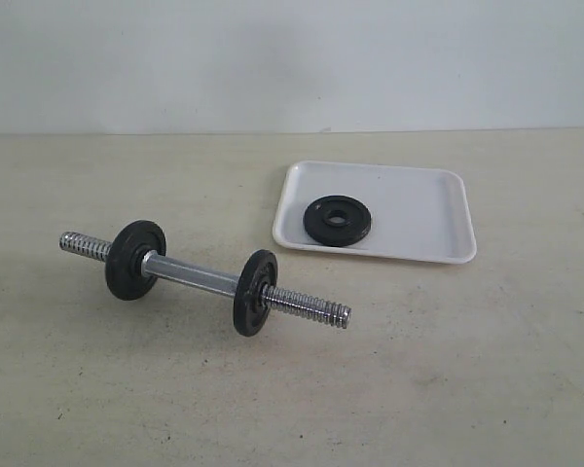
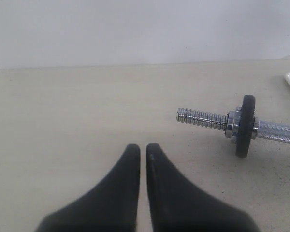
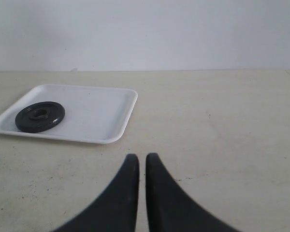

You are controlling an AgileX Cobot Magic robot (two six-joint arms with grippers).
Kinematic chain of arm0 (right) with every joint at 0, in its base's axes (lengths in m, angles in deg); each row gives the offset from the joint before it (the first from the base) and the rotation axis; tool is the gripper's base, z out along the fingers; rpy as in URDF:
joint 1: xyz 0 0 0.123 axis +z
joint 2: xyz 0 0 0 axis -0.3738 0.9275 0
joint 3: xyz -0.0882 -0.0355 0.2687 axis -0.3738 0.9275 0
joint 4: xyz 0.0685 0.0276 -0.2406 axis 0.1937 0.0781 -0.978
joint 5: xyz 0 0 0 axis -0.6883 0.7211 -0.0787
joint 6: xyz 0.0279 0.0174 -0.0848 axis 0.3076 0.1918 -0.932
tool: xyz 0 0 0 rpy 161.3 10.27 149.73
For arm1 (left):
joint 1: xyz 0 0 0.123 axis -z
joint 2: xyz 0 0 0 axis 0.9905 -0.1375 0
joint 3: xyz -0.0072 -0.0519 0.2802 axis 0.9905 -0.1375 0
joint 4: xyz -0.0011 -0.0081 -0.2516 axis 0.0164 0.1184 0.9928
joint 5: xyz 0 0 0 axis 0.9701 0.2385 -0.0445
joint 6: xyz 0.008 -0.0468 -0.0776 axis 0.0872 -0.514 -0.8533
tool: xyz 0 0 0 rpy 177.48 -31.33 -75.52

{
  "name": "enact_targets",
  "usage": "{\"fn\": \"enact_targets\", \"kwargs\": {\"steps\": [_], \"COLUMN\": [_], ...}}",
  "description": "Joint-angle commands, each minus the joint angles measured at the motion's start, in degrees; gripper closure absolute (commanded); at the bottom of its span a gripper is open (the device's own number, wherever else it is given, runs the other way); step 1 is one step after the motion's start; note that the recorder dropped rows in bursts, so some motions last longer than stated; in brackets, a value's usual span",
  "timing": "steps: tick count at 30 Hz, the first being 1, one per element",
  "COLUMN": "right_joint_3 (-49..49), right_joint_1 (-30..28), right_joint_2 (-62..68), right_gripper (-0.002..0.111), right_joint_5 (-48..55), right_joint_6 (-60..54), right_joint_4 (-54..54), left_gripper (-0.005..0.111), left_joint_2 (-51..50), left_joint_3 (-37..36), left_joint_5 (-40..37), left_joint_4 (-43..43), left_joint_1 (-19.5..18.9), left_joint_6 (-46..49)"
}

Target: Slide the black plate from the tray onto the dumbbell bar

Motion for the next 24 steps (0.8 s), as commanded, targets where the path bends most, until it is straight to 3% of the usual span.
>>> {"fn": "enact_targets", "kwargs": {"steps": [1,12,19,24], "right_joint_3": [0.0,0.0,0.0,0.0], "right_joint_1": [-0.1,-0.1,-0.1,-0.1], "right_joint_2": [-0.3,-0.3,-0.3,-0.3], "right_gripper": [0.104,0.104,0.104,0.104], "right_joint_5": [-1.2,-1.5,-1.5,-1.5], "right_joint_6": [-0.1,-0.1,-0.1,-0.1], "right_joint_4": [-0.3,-0.3,-0.3,-0.3], "left_gripper": [0.102,0.102,0.102,0.102], "left_joint_2": [0.2,0.2,0.2,0.2], "left_joint_3": [-0.2,-0.2,-0.2,-0.2], "left_joint_5": [0.7,0.7,0.7,0.7], "left_joint_4": [-0.3,-0.3,-2.8,-2.8], "left_joint_1": [-0.2,-0.2,-0.2,-0.2], "left_joint_6": [-0.1,-0.1,12.0,12.6]}}
